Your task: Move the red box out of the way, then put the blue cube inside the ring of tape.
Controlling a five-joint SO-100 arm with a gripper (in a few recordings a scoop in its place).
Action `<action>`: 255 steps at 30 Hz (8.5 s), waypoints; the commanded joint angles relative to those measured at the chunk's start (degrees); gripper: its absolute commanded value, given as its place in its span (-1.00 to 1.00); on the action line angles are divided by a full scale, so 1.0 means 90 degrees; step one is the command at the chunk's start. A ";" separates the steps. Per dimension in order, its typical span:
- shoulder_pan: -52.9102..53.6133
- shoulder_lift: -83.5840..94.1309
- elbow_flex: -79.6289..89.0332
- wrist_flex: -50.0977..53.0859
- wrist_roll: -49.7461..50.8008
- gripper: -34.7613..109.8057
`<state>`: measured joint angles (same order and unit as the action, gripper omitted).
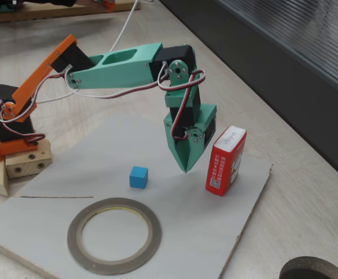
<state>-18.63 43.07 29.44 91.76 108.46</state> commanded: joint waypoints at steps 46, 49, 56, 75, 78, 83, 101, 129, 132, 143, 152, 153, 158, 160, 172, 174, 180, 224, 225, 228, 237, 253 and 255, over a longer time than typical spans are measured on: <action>-0.0059 -0.0322 -0.0166 -0.0479 -0.0400 -0.51; -0.0098 -0.0322 -0.0703 -0.3057 -0.0400 -0.51; -0.0049 -0.0342 -0.0176 -0.5820 -0.0381 -0.51; -0.0039 0.0273 0.0205 -0.4180 -0.0371 -0.52; -0.0039 0.0791 0.0205 -0.2842 -0.0371 -0.52; -0.0029 0.1055 0.0195 -0.0498 -0.0371 -0.52; 0.1367 0.1064 0.0215 0.1416 -0.0381 -0.51; 0.1680 0.4219 0.5498 -0.1006 -0.0381 -0.51; 0.1680 0.4375 0.5898 -0.1240 -0.0381 -0.51; 0.1455 0.4424 0.6270 -0.1699 -0.0381 -0.51; 0.1074 0.4707 0.6270 -0.1699 -0.0371 -0.51; 0.1084 0.4766 0.6270 -0.1699 -0.0371 -0.51; 0.1113 0.4795 0.6270 -0.1621 -0.0332 -0.51; 0.1133 0.4795 0.6270 -0.1621 -0.0332 -0.51; 0.1143 0.4795 0.6270 -0.1621 -0.0322 -0.51; 0.1143 0.4795 0.6270 -0.1621 -0.0322 -0.51; 0.1143 0.4795 0.6270 -0.1611 -0.0352 -0.51; 0.1143 0.4707 0.6270 -0.0156 -0.0312 0.41; 0.1143 0.4707 0.6270 -0.0156 -0.0312 0.41; 0.1152 0.4697 0.6270 -0.0156 -0.0332 0.41; 0.1152 0.4678 0.6270 -0.0205 -0.0342 0.41; 0.1084 0.3916 0.6191 -0.0225 -0.0352 0.40; 0.1084 0.3906 0.6211 -0.0225 -0.0352 0.40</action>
<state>-7.65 78.05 85.17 89.03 104.59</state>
